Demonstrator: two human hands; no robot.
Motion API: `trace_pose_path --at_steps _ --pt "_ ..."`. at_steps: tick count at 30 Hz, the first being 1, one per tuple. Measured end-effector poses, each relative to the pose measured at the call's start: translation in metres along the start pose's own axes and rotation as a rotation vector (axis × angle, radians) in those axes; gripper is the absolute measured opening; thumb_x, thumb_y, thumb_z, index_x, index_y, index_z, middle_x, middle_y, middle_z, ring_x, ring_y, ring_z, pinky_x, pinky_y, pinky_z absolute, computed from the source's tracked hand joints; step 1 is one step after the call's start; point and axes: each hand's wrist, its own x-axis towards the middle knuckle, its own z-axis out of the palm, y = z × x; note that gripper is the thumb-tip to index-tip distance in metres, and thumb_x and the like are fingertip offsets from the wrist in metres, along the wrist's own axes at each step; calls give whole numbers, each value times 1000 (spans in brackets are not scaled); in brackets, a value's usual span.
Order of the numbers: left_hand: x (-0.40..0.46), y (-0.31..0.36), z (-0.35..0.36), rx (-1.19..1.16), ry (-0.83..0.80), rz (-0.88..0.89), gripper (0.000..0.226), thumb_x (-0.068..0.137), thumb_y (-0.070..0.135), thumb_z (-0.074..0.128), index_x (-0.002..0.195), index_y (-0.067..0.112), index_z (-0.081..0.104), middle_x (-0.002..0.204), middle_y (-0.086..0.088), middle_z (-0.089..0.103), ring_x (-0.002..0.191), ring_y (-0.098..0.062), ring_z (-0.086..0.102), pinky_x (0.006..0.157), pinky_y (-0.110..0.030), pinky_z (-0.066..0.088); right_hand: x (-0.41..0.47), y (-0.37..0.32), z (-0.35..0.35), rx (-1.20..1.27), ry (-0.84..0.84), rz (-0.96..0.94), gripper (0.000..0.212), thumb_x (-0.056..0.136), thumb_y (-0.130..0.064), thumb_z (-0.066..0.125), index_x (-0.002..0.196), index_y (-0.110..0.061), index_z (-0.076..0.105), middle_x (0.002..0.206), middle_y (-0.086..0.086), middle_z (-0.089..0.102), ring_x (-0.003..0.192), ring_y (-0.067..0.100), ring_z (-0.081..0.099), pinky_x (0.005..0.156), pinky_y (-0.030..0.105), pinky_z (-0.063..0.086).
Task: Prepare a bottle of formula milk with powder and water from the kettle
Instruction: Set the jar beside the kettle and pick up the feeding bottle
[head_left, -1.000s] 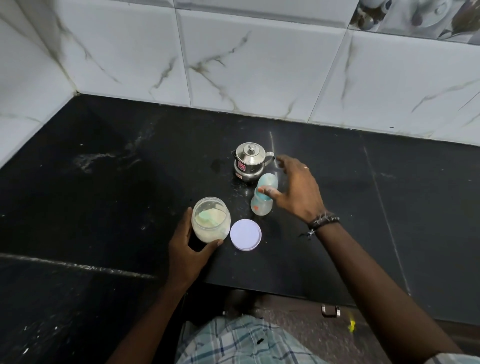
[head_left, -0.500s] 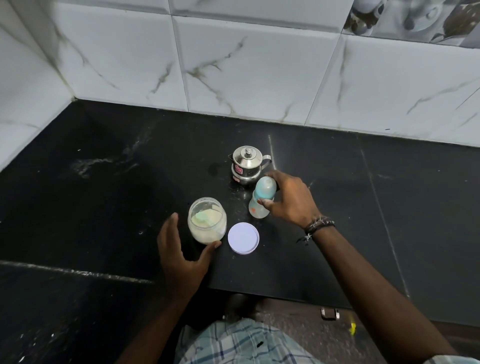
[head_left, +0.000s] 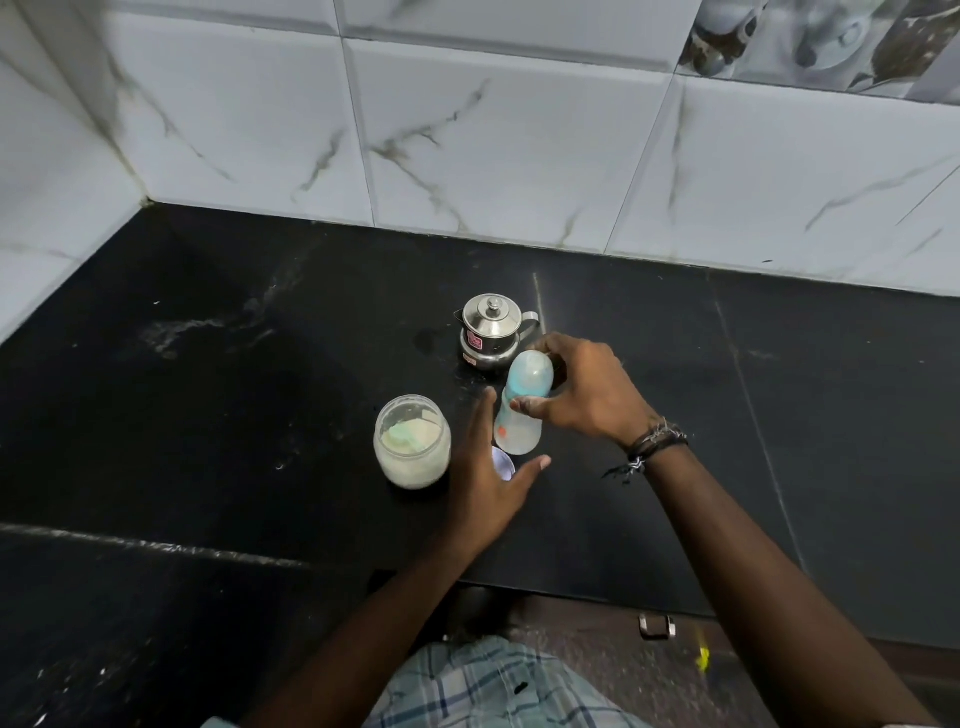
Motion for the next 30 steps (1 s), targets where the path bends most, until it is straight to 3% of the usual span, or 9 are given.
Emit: trace_pose_path --at_steps 2,6,12,16,18,23,27,30 --pt "14 0 7 -48 -34 -30 87 71 28 83 144 13 38 137 0 55 123 1 52 102 -22 43 -3 -2 -2 8 -6 -3 46 64 -44 87 98 -26 62 88 -11 69 79 10 66 71 38 58" --pt "27 -5 13 -65 -7 -70 71 70 34 81 133 23 51 120 5 67 109 -8 64 89 -38 55 -6 -2 0 -33 17 10 48 64 -48 84 100 -25 62 90 -9 70 81 13 67 72 41 58" --pt "29 2 19 -8 28 -10 52 71 18 83 117 19 59 103 8 68 91 1 63 76 -11 49 -8 -1 5 -270 87 86 62 69 -78 64 90 -19 61 82 0 67 73 22 64 61 36 54" --pt "32 0 20 -90 -30 -46 52 68 21 81 116 17 60 101 2 71 91 -8 69 77 -33 58 -7 2 3 -299 82 -7 53 75 -63 70 83 -12 60 78 5 64 70 27 61 57 32 41" --pt "34 -1 18 -105 -72 -67 51 66 24 81 113 20 61 95 3 72 85 -8 70 71 -33 57 -6 5 -3 -279 25 -110 51 75 -59 73 82 -10 60 75 4 62 68 27 60 57 32 39" --pt "36 3 10 -120 -150 -47 44 67 15 85 104 23 62 89 0 71 77 -8 66 68 -29 55 -6 7 -24 -231 -147 -285 42 77 -44 77 99 -10 64 92 4 66 78 22 62 68 37 52" --pt "41 0 5 -96 -186 -25 51 67 17 86 111 25 62 97 1 71 84 -10 67 74 -29 56 -4 4 -41 -175 -274 -357 41 72 -9 77 112 -10 65 105 2 69 91 17 65 78 29 53" --pt "34 -14 2 -56 -206 -68 54 66 20 88 114 19 63 101 5 70 91 -7 66 82 -29 56 -4 -9 -63 11 -201 -377 45 61 13 60 98 -9 72 99 -1 72 91 12 68 78 23 52"
